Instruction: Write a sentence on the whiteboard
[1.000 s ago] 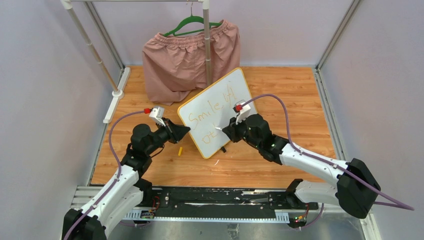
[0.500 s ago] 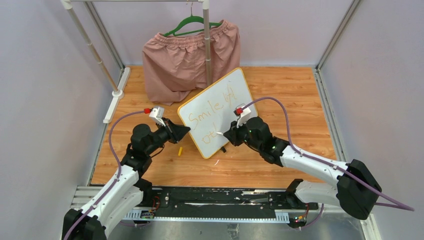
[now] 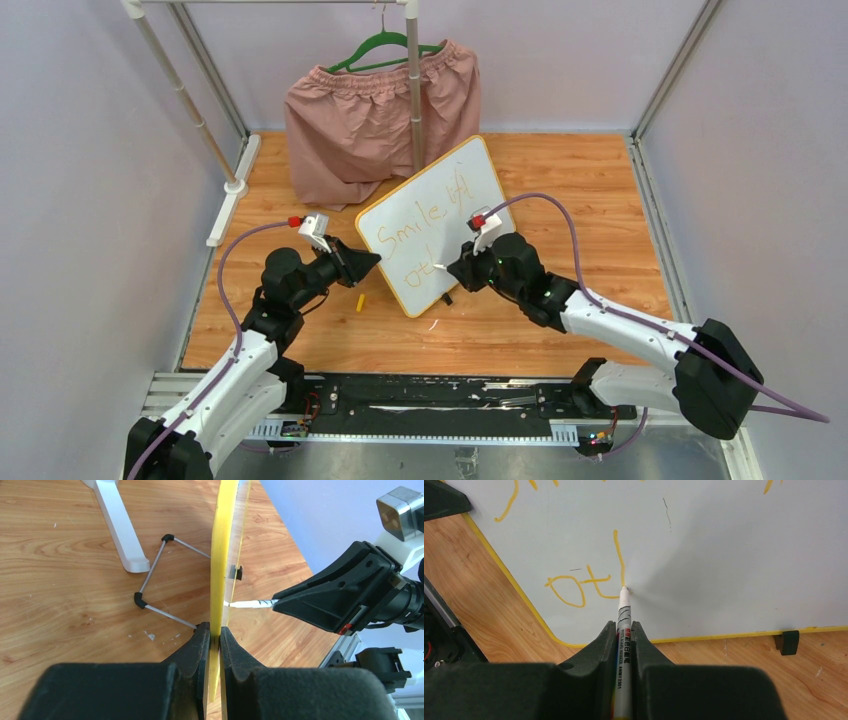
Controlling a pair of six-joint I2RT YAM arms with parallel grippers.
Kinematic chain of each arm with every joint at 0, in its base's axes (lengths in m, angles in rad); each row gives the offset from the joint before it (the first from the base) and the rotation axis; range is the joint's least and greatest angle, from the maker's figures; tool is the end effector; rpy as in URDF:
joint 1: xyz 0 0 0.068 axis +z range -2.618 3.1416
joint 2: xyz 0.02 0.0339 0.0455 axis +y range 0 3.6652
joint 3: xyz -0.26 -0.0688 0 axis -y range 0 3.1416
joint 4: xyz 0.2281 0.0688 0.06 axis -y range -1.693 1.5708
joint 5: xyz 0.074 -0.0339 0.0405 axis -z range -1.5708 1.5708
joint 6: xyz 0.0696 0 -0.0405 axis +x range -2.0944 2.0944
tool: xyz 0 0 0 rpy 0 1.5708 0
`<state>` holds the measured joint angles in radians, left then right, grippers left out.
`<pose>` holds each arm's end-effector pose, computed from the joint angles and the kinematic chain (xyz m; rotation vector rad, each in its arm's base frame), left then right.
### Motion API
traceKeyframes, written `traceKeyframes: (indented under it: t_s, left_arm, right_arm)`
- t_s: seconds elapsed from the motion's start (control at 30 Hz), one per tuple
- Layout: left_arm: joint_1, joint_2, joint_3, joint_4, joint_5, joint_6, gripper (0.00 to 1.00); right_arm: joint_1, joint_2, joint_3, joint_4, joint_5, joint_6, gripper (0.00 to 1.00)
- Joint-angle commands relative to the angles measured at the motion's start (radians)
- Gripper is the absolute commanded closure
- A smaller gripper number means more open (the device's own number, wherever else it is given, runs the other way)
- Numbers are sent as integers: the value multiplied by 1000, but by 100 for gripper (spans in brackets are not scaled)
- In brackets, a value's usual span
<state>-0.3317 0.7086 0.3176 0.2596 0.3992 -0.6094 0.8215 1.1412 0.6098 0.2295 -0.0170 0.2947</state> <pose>0.1739 -0.0885 0.2331 0.0661 1.8027 -1.0261 0.1870 0.2028 0.2433 -0.5191 1.8781 0.7734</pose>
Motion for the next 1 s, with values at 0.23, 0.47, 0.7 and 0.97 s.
traceKeyframes:
  t_s: [0.23,0.47,0.7,0.97]
  left_arm:
    - [-6,-19,-4,53,18,-7,100]
    - [-6,-19,-5,53,18,-8,100]
    - [-6,-24,-5,53,18,-9,100]
    - [-6,-24,-3,53,17,-8,100]
  right_arm:
    - [-13,8,82,-4,16,-24,100]
    - [-17,25,110,-11,61,-43,100]
    - [-27,46,123,-29,67,-42,100]
    - [-36,28,102,-48,86,-32,100]
